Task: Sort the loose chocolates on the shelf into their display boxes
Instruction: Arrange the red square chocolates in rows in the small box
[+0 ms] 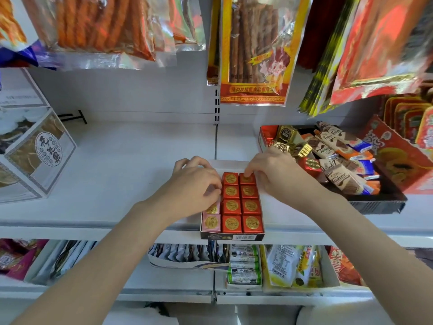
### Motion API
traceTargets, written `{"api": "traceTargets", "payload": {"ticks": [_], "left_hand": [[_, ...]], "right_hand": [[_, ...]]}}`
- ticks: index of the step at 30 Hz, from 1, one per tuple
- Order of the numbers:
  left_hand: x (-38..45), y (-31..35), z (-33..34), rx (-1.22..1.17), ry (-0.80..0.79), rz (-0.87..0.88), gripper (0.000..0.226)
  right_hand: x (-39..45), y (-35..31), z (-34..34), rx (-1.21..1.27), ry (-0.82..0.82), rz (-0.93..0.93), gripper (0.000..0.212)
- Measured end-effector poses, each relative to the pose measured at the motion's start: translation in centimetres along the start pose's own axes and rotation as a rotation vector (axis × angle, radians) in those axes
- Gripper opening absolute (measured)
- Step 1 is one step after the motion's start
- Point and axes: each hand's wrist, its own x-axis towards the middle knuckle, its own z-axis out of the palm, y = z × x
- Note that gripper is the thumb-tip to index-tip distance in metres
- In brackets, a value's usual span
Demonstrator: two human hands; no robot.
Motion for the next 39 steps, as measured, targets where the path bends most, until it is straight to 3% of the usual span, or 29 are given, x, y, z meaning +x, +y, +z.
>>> {"api": "traceTargets", "payload": {"ticks": [3,7,9,11,15,18,23,30,39], "left_hand": [[0.0,0.2,-0.4,0.000,0.026,-0.027,0.023],[-1.1,0.2,-2.2,-0.138,0.179,-0.083,0.021],[-2.3,0.4,-2.6,-0.257,0.175,-0.140,0.023],[-3.5,0.9,-2.5,-0.379,0.065,-0.224,0.034],[-5.4,1.5,-2.1,-0.634,-0.180,-0.355,0.090],[-6.3,2.4,-1.0,-0.624,-0.236,-0.243,0.091],[-5.9,2.6,-0.2,-0.554,-0.059,-0.262,0.101],[-4.3,-1.2,-1.0,-0.597,0.001,-0.402,0.107],[-2.8,-6.2,-1.2,-0.736,0.185,-0.523,0.091]], "right_hand": [[-0.3,0.1,-0.2,0.064,0.062,-0.015,0.031],[-1.4,0.5,-1.5,0.194,0.192,0.020,0.033],[-2.5,0.3,-1.9,0.254,0.168,0.047,0.029],[-3.7,0.0,-2.1,0.378,0.037,0.099,0.027],[-5.7,-0.9,-1.6,0.608,-0.313,0.223,0.088],[-6.3,-1.8,-0.3,0.571,-0.323,0.177,0.105],[-5.7,-2.3,0.7,0.561,-0.179,0.189,0.104],[-1.5,-3.6,2.0,0.643,-0.077,0.198,0.099],[5.0,-5.9,4.3,0.817,0.024,0.218,0.088]]}}
